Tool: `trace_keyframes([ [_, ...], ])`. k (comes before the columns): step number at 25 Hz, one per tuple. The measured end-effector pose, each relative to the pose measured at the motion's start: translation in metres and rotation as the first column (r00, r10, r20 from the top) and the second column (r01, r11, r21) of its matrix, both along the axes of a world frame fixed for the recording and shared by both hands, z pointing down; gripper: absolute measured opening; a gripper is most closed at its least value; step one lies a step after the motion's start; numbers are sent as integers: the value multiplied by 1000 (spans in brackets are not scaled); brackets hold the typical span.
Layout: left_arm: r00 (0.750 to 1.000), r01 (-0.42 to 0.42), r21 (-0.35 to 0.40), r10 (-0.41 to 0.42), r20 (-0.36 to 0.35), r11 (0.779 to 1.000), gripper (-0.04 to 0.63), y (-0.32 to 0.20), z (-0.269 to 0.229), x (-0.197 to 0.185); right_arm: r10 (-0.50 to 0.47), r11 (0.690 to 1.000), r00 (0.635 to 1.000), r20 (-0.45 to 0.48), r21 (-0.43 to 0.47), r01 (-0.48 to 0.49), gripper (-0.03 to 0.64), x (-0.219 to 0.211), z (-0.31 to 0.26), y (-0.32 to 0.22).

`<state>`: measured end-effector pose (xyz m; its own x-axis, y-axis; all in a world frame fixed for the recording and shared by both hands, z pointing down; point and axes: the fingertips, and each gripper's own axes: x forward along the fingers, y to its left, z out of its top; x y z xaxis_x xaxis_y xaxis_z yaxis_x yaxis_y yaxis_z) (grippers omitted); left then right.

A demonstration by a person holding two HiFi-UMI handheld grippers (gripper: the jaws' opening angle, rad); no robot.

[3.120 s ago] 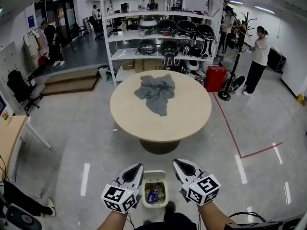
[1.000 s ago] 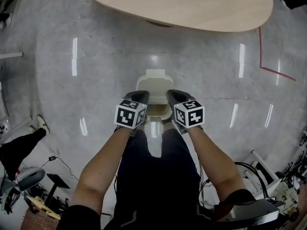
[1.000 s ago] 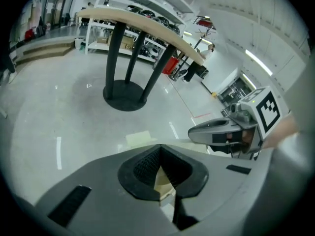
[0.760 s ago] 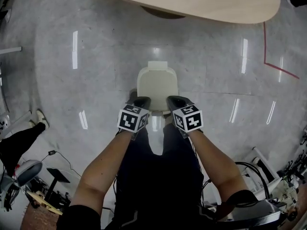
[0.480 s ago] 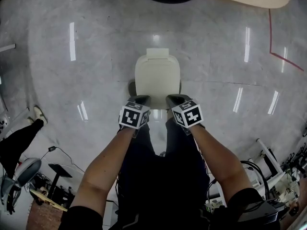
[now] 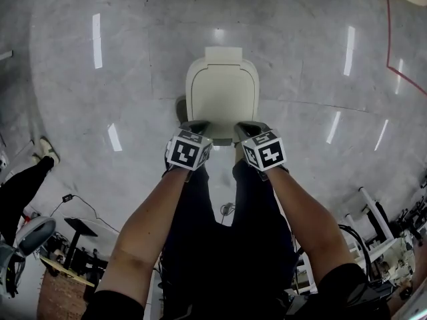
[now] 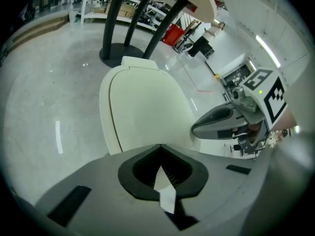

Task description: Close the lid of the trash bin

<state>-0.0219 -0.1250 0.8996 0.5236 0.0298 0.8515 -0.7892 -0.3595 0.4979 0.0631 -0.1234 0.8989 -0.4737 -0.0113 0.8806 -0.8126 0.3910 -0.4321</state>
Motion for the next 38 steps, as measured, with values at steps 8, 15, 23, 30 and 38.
trace_keyframes([
  [8,1000,-10,16,10,-11,1000,-3,-5,2,-1,-7,1000,1000,-2,16,7,11,1,6,-2],
  [15,993,79,164,-64,-97,983,-3,-58,-75,7,58,984,998,33,165,-63,11,4,-63,-55],
  [23,978,155,369,-90,-187,916,-3,-133,-220,3,81,923,986,148,362,-130,11,-6,-202,-131],
  [30,957,252,545,-123,-261,800,-3,-196,-335,-24,80,817,962,261,536,-213,11,-10,-329,-207],
  [38,901,391,662,-119,-417,639,-3,-215,-496,-38,33,659,923,382,686,-307,11,-2,-503,-225],
])
